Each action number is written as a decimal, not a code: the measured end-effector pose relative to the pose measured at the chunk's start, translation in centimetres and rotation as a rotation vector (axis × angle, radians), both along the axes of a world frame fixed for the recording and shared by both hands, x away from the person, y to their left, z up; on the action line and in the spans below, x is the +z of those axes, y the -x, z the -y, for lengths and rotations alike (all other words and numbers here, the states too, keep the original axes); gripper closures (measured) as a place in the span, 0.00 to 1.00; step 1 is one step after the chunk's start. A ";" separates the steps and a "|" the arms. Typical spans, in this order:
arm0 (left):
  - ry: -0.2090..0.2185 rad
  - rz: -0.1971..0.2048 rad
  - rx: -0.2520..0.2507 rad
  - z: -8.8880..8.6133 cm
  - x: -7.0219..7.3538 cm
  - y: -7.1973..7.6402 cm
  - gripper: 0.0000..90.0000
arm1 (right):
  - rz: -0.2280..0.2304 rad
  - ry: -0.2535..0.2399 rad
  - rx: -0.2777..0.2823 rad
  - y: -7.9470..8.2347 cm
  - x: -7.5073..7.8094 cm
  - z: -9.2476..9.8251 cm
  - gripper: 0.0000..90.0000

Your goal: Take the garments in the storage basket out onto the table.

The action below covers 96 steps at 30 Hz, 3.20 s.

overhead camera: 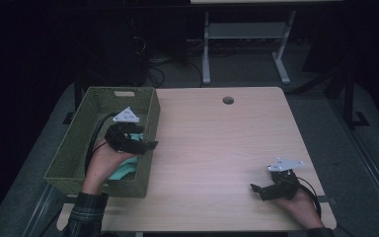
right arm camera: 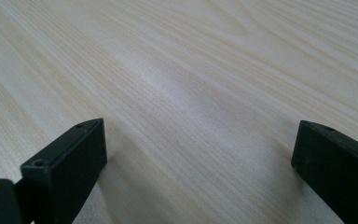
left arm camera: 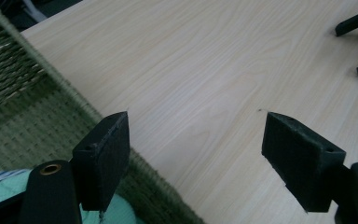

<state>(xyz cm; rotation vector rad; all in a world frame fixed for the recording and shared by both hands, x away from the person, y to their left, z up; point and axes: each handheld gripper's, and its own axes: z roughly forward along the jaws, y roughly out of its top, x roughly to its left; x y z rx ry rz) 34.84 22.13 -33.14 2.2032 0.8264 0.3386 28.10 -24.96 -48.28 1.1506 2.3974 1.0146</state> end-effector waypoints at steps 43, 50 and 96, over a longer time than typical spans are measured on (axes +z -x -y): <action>-0.025 -0.029 0.191 -6.5 -3.2 -1.6 0.26 | -0.001 0.000 0.000 0.0 0.0 0.0 0.03; -0.044 -0.059 0.187 -6.4 -4.6 -2.1 0.26 | -0.001 0.000 0.000 0.0 0.0 0.0 0.03; -0.332 -0.322 0.167 -4.4 -9.7 -3.4 0.41 | 0.001 0.001 0.002 0.0 0.0 0.0 0.03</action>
